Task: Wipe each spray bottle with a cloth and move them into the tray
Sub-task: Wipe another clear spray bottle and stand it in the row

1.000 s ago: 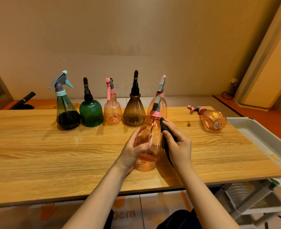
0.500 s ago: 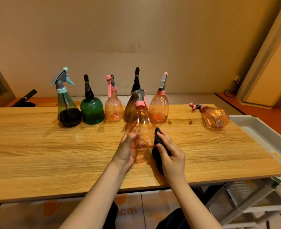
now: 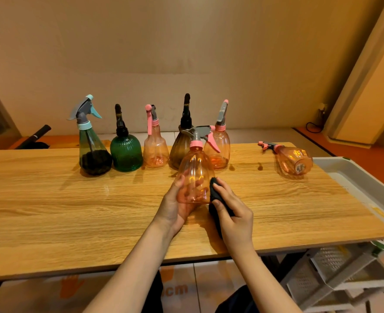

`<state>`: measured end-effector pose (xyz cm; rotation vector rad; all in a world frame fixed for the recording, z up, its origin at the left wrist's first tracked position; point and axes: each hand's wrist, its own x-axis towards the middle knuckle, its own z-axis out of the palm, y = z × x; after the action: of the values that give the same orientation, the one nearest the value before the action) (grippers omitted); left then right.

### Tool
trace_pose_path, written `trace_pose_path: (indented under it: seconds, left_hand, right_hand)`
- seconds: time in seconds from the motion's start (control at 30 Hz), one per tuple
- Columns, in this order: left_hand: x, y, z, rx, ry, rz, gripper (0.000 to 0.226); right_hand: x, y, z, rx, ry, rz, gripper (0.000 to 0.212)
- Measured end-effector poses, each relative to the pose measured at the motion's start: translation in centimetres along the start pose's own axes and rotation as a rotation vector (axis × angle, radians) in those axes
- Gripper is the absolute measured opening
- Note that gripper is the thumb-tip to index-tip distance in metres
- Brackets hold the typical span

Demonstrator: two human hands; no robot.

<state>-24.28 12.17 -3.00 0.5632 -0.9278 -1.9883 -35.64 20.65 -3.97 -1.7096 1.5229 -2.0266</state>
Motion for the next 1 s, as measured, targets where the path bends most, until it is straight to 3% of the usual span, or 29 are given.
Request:
trace_pose_path:
  seconds: [0.13,0.27,0.63,0.83,1.0]
  left_hand:
    - [0.0,-0.1,0.3,0.144,-0.023,0.048,0.108]
    - [0.0,-0.3,0.2,0.252,-0.027,0.090,0.115]
    - [-0.2,-0.2,0.6,0.275,-0.043,0.101,0.095]
    - [-0.1,-0.6,0.4,0.391,-0.127,0.120,0.092]
    - [-0.4,-0.7,0.3,0.462,-0.189,0.108,0.084]
  right_hand:
    - [0.1,-0.1,-0.3,0.000,0.042,0.031,0.041]
    - [0.0,0.1,-0.4,0.007,0.040,0.043,0.042]
    - [-0.1,0.3,-0.1,-0.026,0.002,-0.006,0.041]
    - [3.0,-0.3,-1.0,-0.051,-0.005,0.025,0.037]
    - [5.6,-0.7,-1.9,-0.125,-0.083,-0.076,0.037]
